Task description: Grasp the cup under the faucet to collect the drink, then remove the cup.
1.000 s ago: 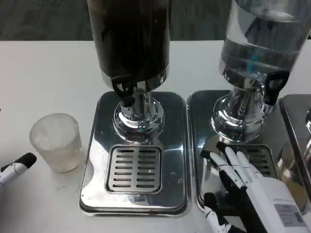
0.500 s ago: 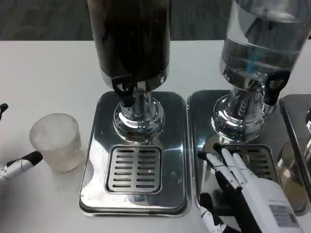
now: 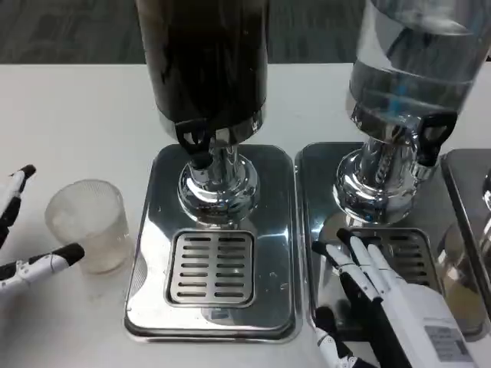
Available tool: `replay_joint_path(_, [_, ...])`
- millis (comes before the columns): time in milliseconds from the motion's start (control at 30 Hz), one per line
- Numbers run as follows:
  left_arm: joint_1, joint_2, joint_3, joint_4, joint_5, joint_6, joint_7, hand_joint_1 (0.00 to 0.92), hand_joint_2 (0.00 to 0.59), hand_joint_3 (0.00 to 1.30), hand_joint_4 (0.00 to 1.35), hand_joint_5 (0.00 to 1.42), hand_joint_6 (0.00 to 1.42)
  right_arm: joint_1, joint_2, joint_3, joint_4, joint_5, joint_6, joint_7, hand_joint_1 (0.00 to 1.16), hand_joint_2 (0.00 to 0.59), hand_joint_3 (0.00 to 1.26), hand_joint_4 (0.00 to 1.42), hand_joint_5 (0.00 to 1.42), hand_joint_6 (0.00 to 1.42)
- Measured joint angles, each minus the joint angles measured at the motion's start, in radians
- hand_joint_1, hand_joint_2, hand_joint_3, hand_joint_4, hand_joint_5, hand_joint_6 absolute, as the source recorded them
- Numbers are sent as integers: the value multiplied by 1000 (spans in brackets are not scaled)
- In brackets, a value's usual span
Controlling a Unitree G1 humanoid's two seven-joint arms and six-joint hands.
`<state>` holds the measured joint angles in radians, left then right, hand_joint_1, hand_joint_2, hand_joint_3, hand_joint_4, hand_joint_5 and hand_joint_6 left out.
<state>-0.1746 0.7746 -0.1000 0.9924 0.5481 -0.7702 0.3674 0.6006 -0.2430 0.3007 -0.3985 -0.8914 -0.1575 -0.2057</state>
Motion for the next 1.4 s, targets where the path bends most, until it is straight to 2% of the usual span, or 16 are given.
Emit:
replay_joint_path(767, [-137, -7, -109, 173, 12, -79, 33, 14, 7, 0, 0, 87, 99, 20, -2, 0, -10, 0, 17, 1, 537, 559, 127, 0, 0, 109])
replay_joint_path(1100, [-178, -17, -142, 214, 11, -128, 16, 16, 13, 0, 0, 86, 102, 38, -3, 0, -40, 0, 31, 6, 537, 559, 127, 0, 0, 109])
replay_joint_path(1400, [-214, -32, -153, 244, 7, -139, -14, 18, 19, 0, 0, 89, 110, 62, -3, -4, -53, -7, 35, 6, 537, 559, 136, 0, 0, 110])
